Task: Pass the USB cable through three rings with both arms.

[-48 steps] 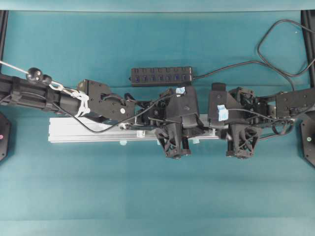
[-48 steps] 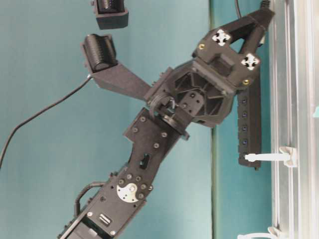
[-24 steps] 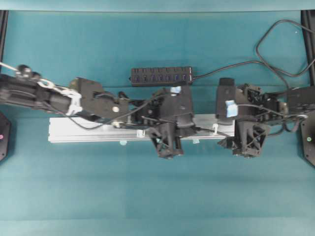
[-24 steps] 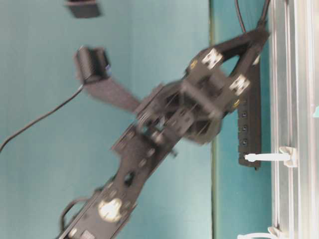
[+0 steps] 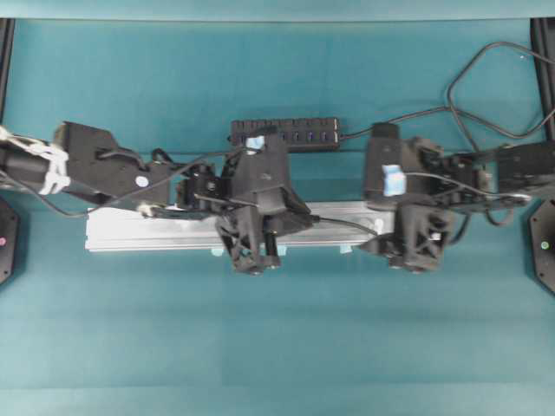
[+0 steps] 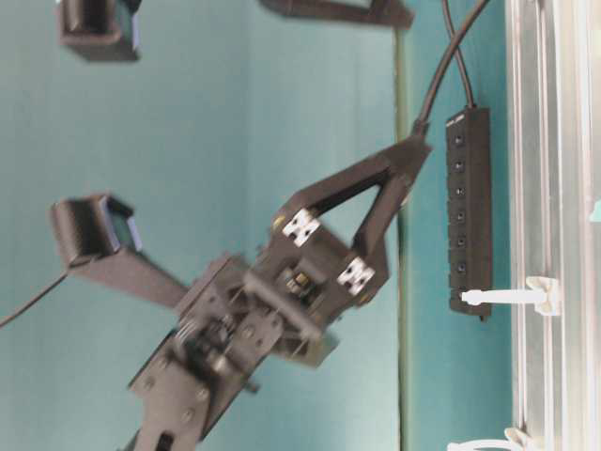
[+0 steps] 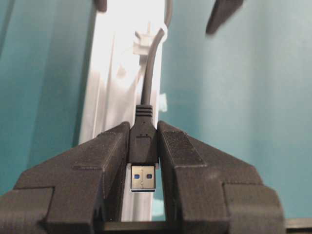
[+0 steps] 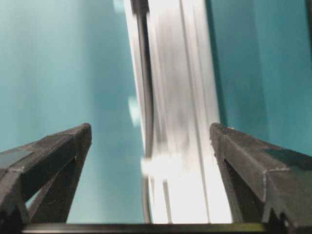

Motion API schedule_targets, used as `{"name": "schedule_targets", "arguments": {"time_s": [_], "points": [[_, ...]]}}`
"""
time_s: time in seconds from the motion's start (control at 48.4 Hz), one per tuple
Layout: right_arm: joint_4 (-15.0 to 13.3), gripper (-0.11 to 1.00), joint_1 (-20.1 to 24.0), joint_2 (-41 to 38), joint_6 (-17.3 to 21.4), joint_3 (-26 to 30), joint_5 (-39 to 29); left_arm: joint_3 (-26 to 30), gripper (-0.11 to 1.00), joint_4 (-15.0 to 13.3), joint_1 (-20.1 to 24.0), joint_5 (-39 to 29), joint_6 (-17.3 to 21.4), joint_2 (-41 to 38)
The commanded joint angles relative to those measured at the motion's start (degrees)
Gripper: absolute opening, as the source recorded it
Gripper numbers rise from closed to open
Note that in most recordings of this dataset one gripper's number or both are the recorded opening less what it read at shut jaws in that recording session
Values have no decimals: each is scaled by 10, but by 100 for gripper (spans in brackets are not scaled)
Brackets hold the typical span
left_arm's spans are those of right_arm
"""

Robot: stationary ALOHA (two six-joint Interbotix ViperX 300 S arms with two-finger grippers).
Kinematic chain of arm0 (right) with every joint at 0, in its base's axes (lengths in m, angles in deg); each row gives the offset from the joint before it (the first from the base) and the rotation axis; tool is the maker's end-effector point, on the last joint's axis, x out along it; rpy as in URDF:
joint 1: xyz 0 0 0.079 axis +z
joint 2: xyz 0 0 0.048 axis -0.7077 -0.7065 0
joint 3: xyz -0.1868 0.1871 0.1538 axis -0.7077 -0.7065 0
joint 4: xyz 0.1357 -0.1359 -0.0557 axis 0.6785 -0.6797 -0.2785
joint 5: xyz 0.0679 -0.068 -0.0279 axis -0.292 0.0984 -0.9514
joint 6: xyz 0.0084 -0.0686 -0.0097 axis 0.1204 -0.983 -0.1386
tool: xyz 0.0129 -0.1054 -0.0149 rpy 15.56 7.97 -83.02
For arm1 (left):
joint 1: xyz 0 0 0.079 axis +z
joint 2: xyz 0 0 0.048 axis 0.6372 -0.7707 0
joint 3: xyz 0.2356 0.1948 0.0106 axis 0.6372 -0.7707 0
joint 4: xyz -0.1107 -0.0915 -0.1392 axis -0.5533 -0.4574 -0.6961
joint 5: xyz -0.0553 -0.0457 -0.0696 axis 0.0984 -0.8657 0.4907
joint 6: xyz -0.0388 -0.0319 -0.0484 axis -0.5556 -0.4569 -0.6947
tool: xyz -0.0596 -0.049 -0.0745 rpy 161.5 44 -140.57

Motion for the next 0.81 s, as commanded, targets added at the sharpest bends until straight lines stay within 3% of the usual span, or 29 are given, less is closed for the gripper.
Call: {"name": "schedule_targets", "arguments": {"time_s": [0.0, 0.538, 0.641, 0.786], "points": [[0, 68, 3, -12, 3, 26, 14, 1, 22, 1, -3, 3, -1, 20], [-9, 63, 12, -75, 0, 72, 47, 1, 22, 1, 1, 3, 1, 20], [-11, 50, 12, -76, 0, 72, 57, 1, 22, 1, 1, 3, 1, 20], [-11, 21, 12, -76, 0, 71, 64, 1, 22, 1, 1, 3, 0, 20]]}}
